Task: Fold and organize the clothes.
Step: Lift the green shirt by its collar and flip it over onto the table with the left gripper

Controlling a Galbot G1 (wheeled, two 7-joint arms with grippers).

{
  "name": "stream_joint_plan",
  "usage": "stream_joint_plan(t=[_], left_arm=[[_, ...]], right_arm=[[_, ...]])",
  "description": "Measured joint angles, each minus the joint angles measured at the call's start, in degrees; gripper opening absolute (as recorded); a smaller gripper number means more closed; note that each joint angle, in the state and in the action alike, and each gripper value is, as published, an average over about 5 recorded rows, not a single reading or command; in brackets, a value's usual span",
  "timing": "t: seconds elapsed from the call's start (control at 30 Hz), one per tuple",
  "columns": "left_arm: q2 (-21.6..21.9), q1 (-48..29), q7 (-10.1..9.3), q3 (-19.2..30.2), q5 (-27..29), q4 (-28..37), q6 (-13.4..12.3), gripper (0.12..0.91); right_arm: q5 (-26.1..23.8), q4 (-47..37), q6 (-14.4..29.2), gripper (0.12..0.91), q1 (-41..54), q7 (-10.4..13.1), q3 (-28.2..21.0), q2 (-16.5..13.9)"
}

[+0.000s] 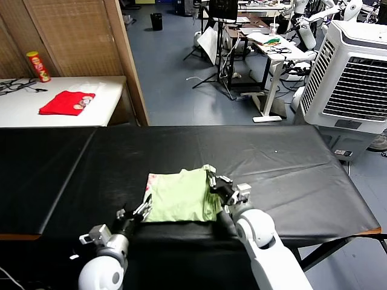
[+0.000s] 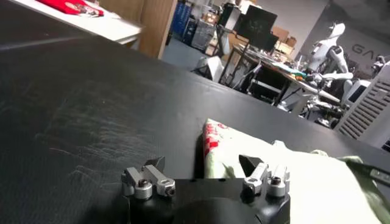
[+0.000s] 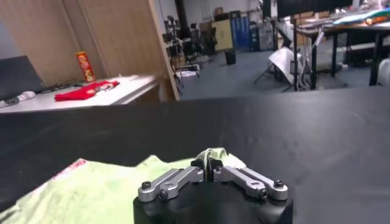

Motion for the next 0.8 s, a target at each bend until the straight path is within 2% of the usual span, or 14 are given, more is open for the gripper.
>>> stream_joint_plan(t=[0.33, 0.43, 0.6, 0.73, 0.8], left_arm=[[-0.3, -0.2, -0.07, 0.0, -0.2, -0.3, 0.0, 0.798], [-0.5, -0.5, -0.1, 0.2, -0.3, -0.3, 0.0, 0.798], [-1.3, -1.4, -0.21, 0.9, -0.5, 0.0, 0.2, 0.798], [-2.1, -2.4, -0.3, 1.6, -0.8, 1.0, 0.1, 0.798], [-2.5, -2.8, -0.34, 1.8, -1.4, 1.6, 0.1, 0.798]], right_arm=[[-8.7, -5.8, 2.7, 0.131, 4.6, -1.1, -0.3, 1.5], [-10.1, -6.8, 2.8, 0.186, 4.6, -1.5, -0.1, 1.7], [-9.2, -3.9, 2.0, 0.442, 2.0, -1.4, 1.5, 1.0], [-6.7, 1.9, 0.9, 0.658, -2.2, -1.1, 2.9, -0.2], [-5.7, 5.1, 0.5, 0.739, -4.4, -1.0, 3.6, -0.9]])
